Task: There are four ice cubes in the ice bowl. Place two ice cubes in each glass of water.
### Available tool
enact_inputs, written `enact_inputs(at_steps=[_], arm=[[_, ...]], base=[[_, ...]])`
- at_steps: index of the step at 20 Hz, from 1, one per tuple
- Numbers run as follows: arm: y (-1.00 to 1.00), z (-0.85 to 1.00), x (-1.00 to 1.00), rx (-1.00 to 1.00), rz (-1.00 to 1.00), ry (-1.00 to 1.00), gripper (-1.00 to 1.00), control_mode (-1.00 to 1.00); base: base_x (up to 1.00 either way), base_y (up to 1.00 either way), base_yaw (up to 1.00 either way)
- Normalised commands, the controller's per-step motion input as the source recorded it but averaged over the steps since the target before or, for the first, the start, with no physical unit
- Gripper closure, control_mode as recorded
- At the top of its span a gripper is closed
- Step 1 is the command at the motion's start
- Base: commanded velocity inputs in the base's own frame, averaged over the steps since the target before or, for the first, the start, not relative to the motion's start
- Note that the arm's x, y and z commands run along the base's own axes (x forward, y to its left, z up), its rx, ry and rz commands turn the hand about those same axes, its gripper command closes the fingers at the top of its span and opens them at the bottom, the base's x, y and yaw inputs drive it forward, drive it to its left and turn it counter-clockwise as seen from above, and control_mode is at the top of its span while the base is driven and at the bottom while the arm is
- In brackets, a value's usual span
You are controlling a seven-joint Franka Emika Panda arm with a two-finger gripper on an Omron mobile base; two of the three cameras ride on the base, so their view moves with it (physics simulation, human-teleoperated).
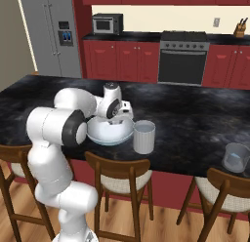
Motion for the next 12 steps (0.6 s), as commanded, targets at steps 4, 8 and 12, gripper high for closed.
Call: enact_inputs(at_steps=[4,8,12], arm=[[-0.44,1.0,-0.59,0.0,-0.15,-0.11,1.0,-1.0],[-0.61,0.77,-0.45,0.0,-0.08,0.0,1.0,-1.0],[-0.63,0.36,-0.14,-0.01,-0.08,0.17,1.0,-1.0]], base=[[0.0,0.0,0.0],[0.0,0.0,0.0],[0.0,0.0,0.0]])
